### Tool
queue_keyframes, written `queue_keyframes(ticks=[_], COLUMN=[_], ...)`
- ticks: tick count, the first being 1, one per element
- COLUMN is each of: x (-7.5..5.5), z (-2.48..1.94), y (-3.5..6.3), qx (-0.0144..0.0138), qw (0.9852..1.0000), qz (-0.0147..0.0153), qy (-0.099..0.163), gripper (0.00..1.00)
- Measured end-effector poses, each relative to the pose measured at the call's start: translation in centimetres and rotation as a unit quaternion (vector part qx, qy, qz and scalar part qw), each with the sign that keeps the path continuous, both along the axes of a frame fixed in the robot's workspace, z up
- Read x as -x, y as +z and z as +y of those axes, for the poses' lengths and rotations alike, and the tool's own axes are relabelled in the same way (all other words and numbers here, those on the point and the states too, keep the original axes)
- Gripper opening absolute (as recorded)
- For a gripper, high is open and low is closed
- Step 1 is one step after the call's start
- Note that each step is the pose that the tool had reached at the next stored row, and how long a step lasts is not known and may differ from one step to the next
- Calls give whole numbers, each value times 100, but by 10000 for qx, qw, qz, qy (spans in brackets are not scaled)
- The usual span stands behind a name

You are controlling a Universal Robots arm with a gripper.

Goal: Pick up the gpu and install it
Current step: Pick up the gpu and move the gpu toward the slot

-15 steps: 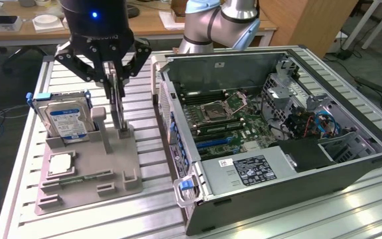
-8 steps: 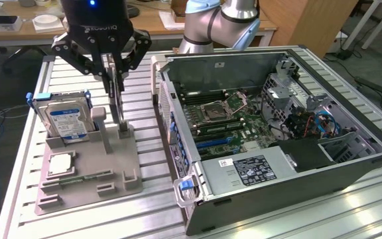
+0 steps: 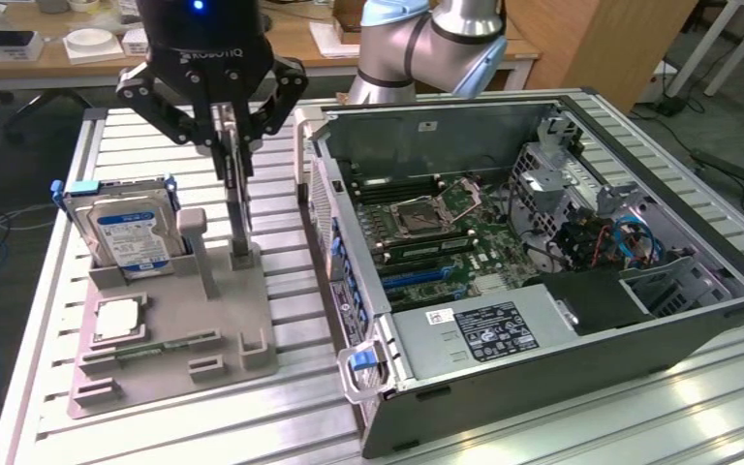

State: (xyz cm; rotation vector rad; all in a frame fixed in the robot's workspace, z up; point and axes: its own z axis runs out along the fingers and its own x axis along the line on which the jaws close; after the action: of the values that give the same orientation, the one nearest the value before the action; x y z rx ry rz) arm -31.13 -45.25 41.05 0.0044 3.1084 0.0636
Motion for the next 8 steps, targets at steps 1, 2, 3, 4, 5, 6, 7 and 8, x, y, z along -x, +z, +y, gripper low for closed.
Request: queue_keyframes(ticks=[1, 2, 3, 4, 5, 6, 7, 8], x=[-15, -31, -44, -54, -62, -69, -76, -82], z=[0, 0, 0, 0, 0, 1, 0, 0], y=[0, 0, 0, 0, 0, 0, 0, 0], qx=[0, 1, 6, 26, 51, 79, 114, 141], qw=[10000, 10000, 10000, 10000, 10000, 10000, 9999, 9999], qz=[0, 0, 0, 0, 0, 1, 0, 0], qy=[0, 0, 0, 0, -1, -2, -1, 0], gripper=[27, 27, 27, 27, 27, 27, 27, 27])
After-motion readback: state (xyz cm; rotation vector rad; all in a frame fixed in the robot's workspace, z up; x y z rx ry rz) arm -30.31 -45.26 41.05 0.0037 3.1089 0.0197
